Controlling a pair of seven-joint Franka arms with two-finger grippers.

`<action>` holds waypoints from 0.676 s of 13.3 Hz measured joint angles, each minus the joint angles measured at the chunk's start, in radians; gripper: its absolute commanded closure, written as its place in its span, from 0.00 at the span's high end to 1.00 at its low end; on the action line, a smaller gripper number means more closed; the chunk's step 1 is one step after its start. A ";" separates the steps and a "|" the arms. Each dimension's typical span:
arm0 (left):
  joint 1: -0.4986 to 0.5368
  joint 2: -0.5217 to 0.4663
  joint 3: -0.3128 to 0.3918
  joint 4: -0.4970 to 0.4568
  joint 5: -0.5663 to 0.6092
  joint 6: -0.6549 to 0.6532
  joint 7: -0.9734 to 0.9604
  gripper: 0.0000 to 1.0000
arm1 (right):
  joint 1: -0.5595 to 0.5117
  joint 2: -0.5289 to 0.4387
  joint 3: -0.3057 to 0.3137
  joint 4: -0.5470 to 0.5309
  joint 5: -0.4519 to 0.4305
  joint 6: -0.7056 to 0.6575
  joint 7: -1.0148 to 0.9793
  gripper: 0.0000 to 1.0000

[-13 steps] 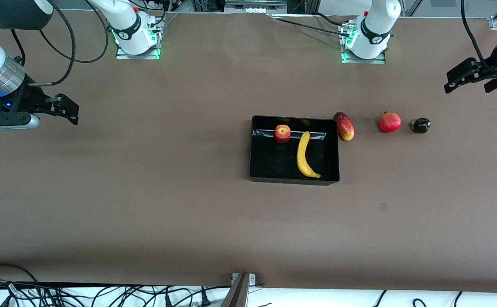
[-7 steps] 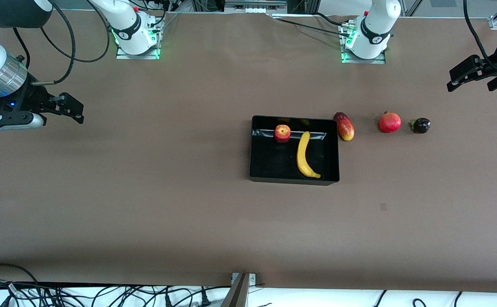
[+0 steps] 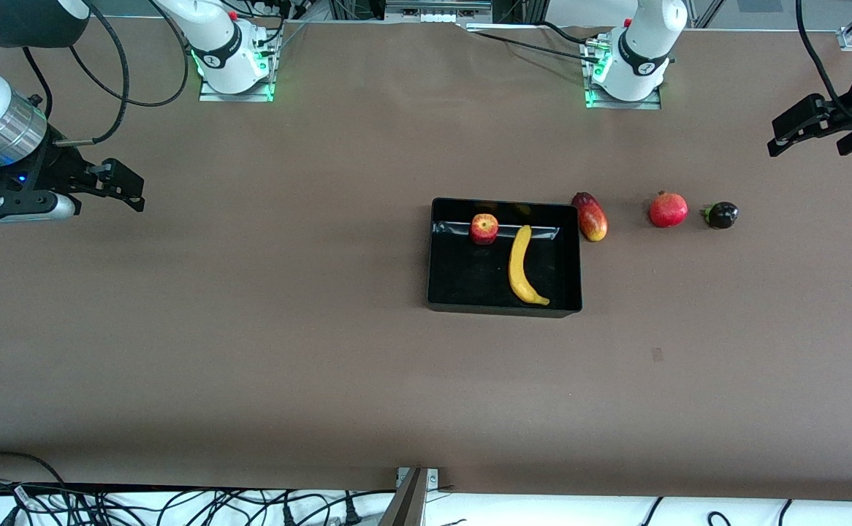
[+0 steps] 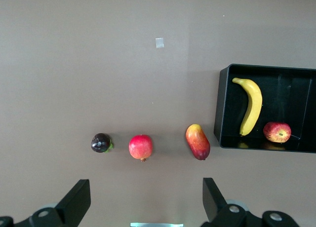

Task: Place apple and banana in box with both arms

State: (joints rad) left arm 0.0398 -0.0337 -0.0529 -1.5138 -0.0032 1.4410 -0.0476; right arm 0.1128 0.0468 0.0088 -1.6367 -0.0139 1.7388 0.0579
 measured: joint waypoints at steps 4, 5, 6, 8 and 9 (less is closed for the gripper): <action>0.001 0.000 -0.002 0.000 0.000 -0.006 0.001 1.00 | 0.000 0.000 0.000 0.000 0.000 0.000 0.000 1.00; 0.001 0.000 -0.002 0.000 0.000 -0.006 0.001 1.00 | 0.000 0.000 0.000 0.000 0.000 0.000 0.000 1.00; 0.002 0.000 -0.004 0.000 0.000 -0.006 0.001 1.00 | 0.000 0.000 0.000 0.000 0.000 0.000 0.000 1.00; 0.002 0.000 -0.008 0.000 0.000 -0.007 0.001 1.00 | 0.000 0.000 0.000 0.000 0.000 0.000 0.000 1.00; 0.005 0.000 -0.011 0.000 0.000 -0.007 0.001 1.00 | 0.000 0.000 0.000 0.000 0.000 0.000 0.000 1.00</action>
State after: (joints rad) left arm 0.0448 -0.0337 -0.0636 -1.5138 -0.0036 1.4344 -0.0464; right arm 0.1128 0.0468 0.0089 -1.6366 -0.0138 1.7388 0.0580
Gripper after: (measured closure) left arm 0.000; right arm 0.000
